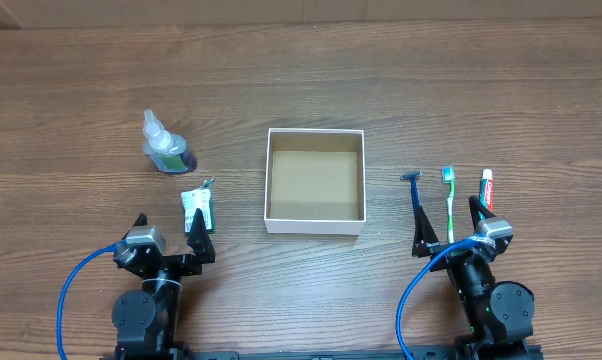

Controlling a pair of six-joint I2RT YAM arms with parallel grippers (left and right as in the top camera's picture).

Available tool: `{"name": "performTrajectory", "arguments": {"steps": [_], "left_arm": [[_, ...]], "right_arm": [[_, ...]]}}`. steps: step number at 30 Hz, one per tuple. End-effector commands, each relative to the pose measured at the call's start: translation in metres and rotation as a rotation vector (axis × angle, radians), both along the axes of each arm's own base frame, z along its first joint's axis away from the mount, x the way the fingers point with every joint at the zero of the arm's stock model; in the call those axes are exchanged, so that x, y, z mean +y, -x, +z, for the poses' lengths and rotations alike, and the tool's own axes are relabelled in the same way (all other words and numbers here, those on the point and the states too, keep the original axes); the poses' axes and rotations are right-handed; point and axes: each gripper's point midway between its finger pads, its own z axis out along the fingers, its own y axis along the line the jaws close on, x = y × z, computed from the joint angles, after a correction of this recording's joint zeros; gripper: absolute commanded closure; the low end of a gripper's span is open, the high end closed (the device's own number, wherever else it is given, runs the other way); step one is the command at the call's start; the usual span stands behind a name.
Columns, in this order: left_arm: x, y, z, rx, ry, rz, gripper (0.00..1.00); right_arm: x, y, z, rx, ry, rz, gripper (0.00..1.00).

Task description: Pack container

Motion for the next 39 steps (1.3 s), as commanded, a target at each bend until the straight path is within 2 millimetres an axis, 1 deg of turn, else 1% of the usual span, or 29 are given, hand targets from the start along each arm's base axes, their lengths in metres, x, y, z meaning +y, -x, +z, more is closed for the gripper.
{"name": "performTrajectory", "arguments": {"steps": [1, 8, 10, 13, 16, 19, 21, 25, 27, 29, 31, 35, 37, 39], "left_arm": [[0.001, 0.000, -0.001, -0.007, -0.026, 0.003, 0.00], [0.001, 0.000, -0.001, -0.007, -0.026, 0.003, 0.00], [0.001, 0.000, -0.001, -0.007, -0.026, 0.003, 0.00], [0.001, 0.000, -0.001, -0.007, -0.026, 0.003, 0.00], [0.001, 0.000, -0.001, -0.007, -0.026, 0.003, 0.00], [0.001, 0.000, -0.001, -0.007, -0.026, 0.003, 0.00], [0.001, 0.000, -0.001, -0.007, -0.026, 0.003, 0.00], [0.001, 0.000, -0.001, -0.007, -0.026, 0.003, 0.00], [0.001, 0.000, -0.001, -0.007, -0.026, 0.003, 0.00], [0.001, 0.000, -0.001, -0.007, -0.026, 0.003, 0.00], [0.001, 0.000, -0.001, -0.007, -0.026, 0.003, 0.00], [0.001, 0.000, -0.001, -0.007, -0.026, 0.003, 0.00], [0.001, 0.000, -0.001, -0.007, -0.026, 0.003, 0.00], [0.001, 0.000, -0.001, -0.007, -0.026, 0.003, 0.00]], "right_arm": [[-0.001, 0.000, -0.001, -0.009, 0.005, -0.002, 0.00], [0.000, 0.000, 0.000, -0.010, -0.007, 0.003, 0.00], [0.010, 0.003, 0.003, -0.018, -0.016, 0.064, 0.00], [0.010, 0.005, 0.018, -0.025, -0.081, 0.065, 0.00], [-0.001, 0.004, 0.035, -0.030, -0.080, -0.001, 0.00], [-0.011, 0.005, 0.062, 0.004, -0.074, -0.058, 0.00], [-0.012, 0.004, 0.073, 0.017, -0.068, -0.062, 0.00], [-0.021, -0.001, 0.093, 0.096, -0.028, -0.123, 0.00], [-0.027, -0.004, 0.099, 0.180, 0.002, -0.162, 0.00], [-0.036, -0.008, 0.098, 0.290, 0.035, -0.217, 0.00], [-0.036, -0.014, 0.099, 0.364, 0.054, -0.218, 0.00], [-0.032, -0.036, 0.100, 0.462, 0.078, -0.217, 0.00], [-0.032, -0.045, 0.095, 0.485, 0.085, -0.220, 0.00], [-0.035, -0.053, 0.084, 0.520, 0.102, -0.246, 0.00]]}}
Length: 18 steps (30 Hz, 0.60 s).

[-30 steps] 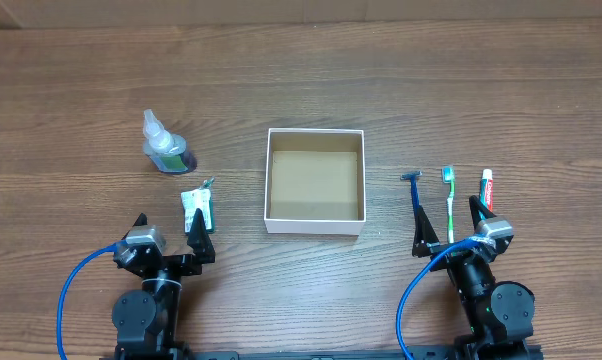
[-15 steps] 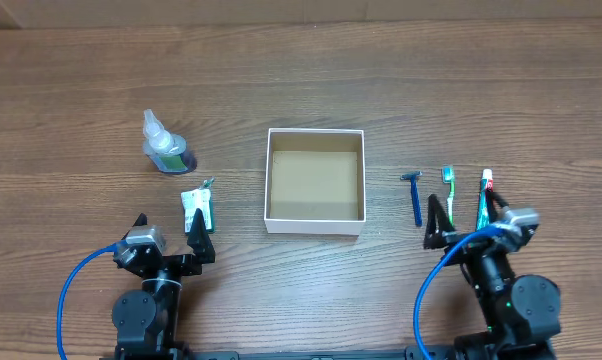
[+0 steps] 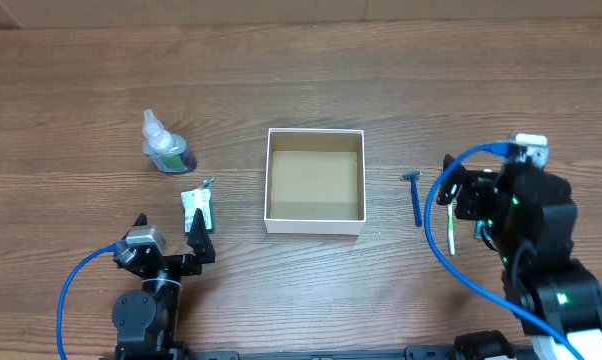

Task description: Pack container

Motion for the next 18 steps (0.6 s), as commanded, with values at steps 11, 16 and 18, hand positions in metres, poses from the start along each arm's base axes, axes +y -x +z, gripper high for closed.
{"name": "performTrajectory", "arguments": {"steps": [11, 16, 18], "left_arm": [[0.001, 0.000, -0.001, -0.007, -0.026, 0.003, 0.00], [0.001, 0.000, -0.001, -0.007, -0.026, 0.003, 0.00], [0.001, 0.000, -0.001, -0.007, -0.026, 0.003, 0.00]], "right_arm": [[-0.071, -0.003, -0.076, 0.332, -0.045, -0.284, 0.00], [-0.107, -0.003, -0.104, 0.411, -0.210, -0.373, 0.00], [-0.112, -0.002, -0.121, 0.467, -0.241, -0.389, 0.00]]}}
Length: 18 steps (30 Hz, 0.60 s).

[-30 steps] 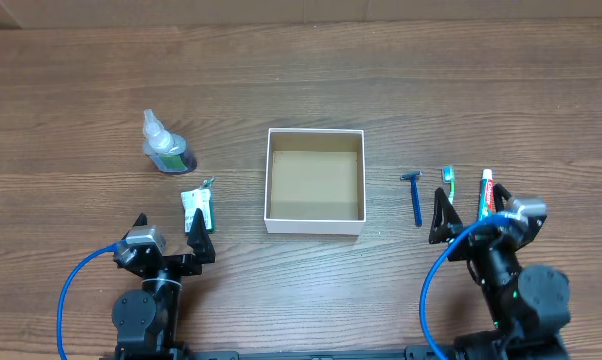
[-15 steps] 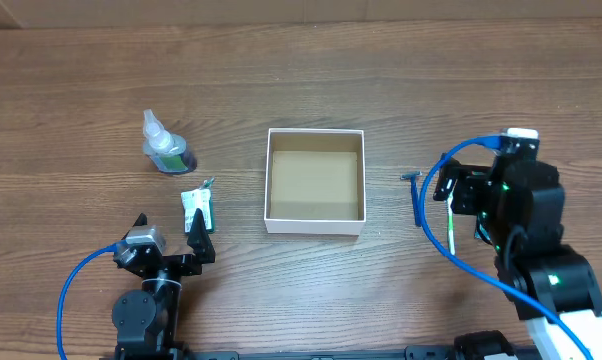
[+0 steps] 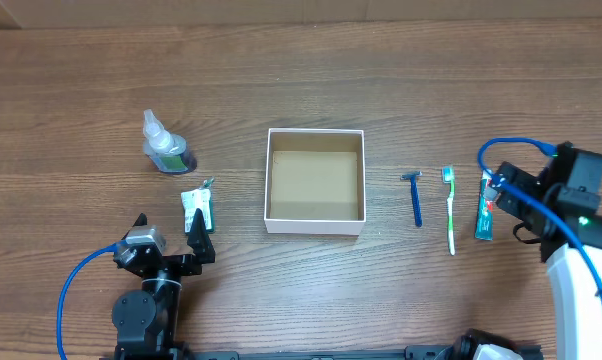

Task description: Pack container

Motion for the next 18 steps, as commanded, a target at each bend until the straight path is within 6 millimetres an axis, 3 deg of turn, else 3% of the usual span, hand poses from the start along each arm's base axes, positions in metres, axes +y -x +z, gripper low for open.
{"name": "performTrajectory", "arguments": {"steps": [1, 10, 15, 18], "left_arm": [[0.001, 0.000, -0.001, -0.007, -0.026, 0.003, 0.00], [0.000, 0.000, 0.000, -0.011, -0.009, -0.001, 0.00], [-0.013, 0.000, 0.004, -0.021, 0.094, -0.072, 0.00], [-0.041, 0.004, 0.026, -0.103, 0.100, -0.240, 0.00]], "right_arm": [[0.006, -0.010, -0.013, 0.020, -0.108, 0.013, 0.00], [0.008, -0.009, -0.081, 0.240, -0.163, 0.014, 0.00], [0.009, -0.010, -0.088, 0.255, -0.173, 0.014, 0.00], [0.008, -0.011, -0.088, 0.249, -0.171, 0.014, 0.00]]}}
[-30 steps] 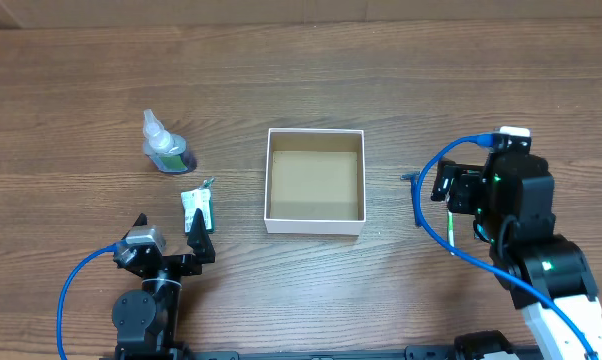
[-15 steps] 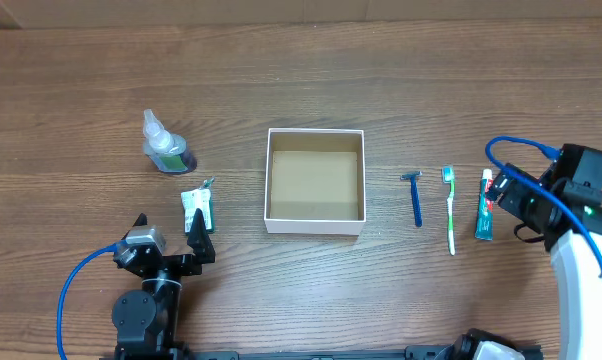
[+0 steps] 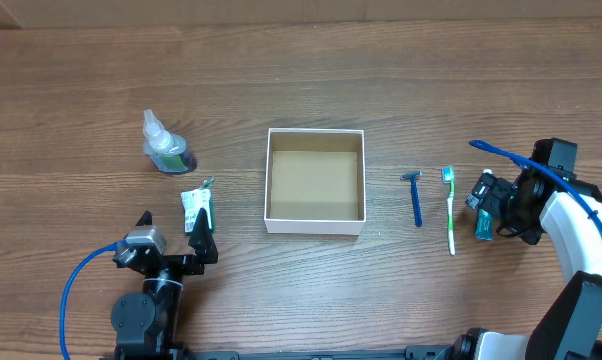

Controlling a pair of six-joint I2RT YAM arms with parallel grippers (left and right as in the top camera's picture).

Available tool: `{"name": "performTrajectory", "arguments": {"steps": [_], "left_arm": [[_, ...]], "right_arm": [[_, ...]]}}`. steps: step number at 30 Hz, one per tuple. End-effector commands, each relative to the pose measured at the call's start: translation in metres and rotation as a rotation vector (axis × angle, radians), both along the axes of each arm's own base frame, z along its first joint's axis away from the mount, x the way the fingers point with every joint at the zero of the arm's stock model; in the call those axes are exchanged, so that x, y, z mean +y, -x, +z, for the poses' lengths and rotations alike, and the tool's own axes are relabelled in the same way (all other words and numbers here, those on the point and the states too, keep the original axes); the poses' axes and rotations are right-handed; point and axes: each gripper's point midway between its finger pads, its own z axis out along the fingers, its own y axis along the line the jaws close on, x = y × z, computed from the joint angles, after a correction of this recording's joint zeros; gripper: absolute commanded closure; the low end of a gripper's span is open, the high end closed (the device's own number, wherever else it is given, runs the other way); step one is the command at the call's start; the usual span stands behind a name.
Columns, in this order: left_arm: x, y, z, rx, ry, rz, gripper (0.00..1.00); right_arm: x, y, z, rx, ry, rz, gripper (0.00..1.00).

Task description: Pack container

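Observation:
An open white cardboard box (image 3: 268, 180) with a brown floor stands empty at the table's middle. To its right lie a blue razor (image 3: 416, 200), a green toothbrush (image 3: 450, 210) and a toothpaste tube (image 3: 483, 229). My right gripper (image 3: 484, 196) is down over the tube's upper end and hides it, so its jaw state does not show. To the box's left lie a clear spray bottle (image 3: 163, 146) and a small green-and-white packet (image 3: 194, 208). My left gripper (image 3: 173, 234) rests open at the front left, one finger just below the packet.
The wooden table (image 3: 301, 80) stretches bare behind the box. Blue cables loop from both arm bases at the front edge. The right arm reaches in from the front right corner.
My right gripper has shifted a little left and down onto the top of the toothpaste tube, covering more of it. The left arm and all other items are unchanged.
At first both arms were parked at the front edge with the right fingers beside the toothbrush and tube. Then the right arm was raised over those items. Later it stood at the far right by the tube, and now it covers the tube's top.

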Motion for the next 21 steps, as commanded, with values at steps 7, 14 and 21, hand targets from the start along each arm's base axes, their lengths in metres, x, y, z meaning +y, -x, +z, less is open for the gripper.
{"name": "performTrajectory", "arguments": {"steps": [7, 14, 21], "left_arm": [[-0.046, 0.028, 0.069, -0.089, -0.098, -0.276, 0.00], [-0.017, 0.027, 0.150, 0.026, -0.179, -0.115, 0.00], [0.005, -0.011, 0.192, 0.440, -0.355, -0.083, 0.00]], "right_arm": [[-0.002, -0.011, 0.008, -0.037, 0.013, 0.001, 0.00], [-0.002, -0.011, 0.008, -0.037, 0.013, 0.001, 0.00], [-0.002, -0.011, 0.008, -0.037, 0.012, 0.001, 0.00]]}}
